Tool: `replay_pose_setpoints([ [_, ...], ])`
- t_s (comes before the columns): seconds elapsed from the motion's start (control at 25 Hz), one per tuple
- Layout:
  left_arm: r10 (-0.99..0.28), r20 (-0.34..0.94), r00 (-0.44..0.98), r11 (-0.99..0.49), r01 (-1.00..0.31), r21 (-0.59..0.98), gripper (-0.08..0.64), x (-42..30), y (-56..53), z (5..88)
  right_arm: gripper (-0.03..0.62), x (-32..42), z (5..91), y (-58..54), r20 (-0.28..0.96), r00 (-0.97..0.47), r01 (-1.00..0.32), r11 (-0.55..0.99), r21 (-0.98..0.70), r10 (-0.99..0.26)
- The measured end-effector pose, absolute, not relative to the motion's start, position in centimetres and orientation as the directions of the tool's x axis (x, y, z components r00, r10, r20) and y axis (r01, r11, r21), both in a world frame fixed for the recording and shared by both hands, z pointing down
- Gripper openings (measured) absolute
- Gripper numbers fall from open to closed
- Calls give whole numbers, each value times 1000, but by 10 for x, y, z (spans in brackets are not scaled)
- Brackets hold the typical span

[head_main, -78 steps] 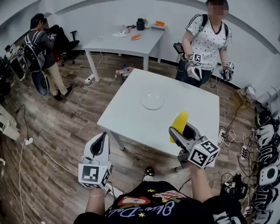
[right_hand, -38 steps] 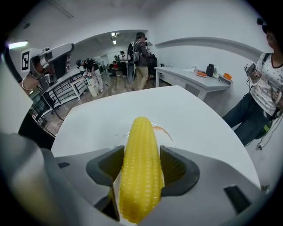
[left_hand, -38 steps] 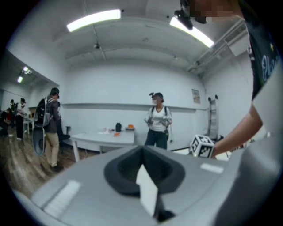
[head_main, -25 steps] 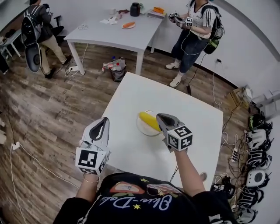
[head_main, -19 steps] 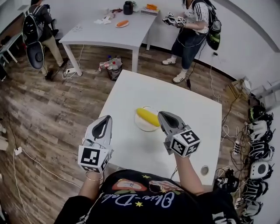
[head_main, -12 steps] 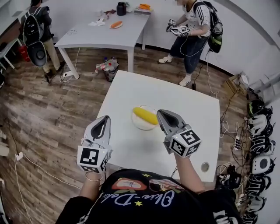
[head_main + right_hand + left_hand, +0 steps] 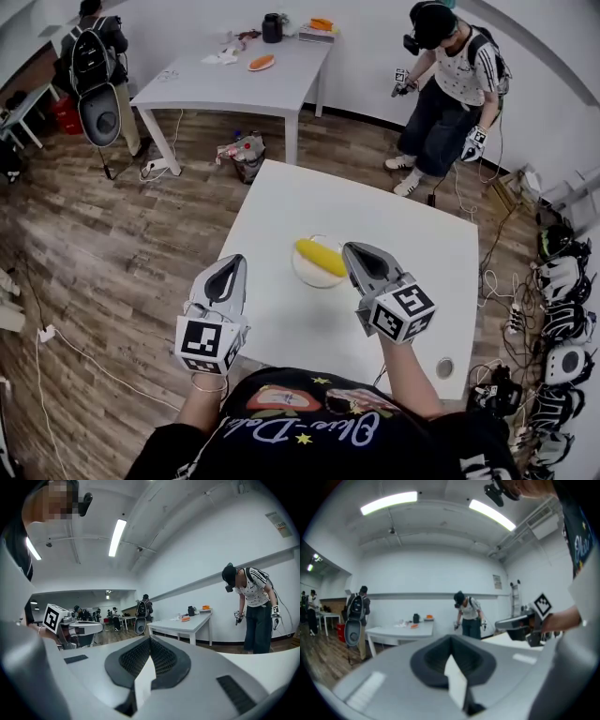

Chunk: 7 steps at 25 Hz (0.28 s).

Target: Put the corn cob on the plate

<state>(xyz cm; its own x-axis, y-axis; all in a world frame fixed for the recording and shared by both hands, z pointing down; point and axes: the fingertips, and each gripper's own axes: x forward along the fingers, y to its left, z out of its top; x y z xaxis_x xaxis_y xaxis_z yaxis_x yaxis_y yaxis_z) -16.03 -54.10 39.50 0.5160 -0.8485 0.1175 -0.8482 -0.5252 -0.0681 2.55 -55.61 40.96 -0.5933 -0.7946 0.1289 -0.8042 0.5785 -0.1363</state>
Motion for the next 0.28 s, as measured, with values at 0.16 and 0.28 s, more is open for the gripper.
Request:
replay_pose_setpoints([
  [0.16, -854, 132, 503, -516, -853, -83, -6, -162, -540, 396, 15, 26, 411, -555, 134, -596, -803, 581, -134, -792],
  [0.28, -857, 138, 496, -509, -856, -88, -6, -164, -539, 398, 15, 26, 413, -553, 137, -597, -802, 582, -133, -791],
])
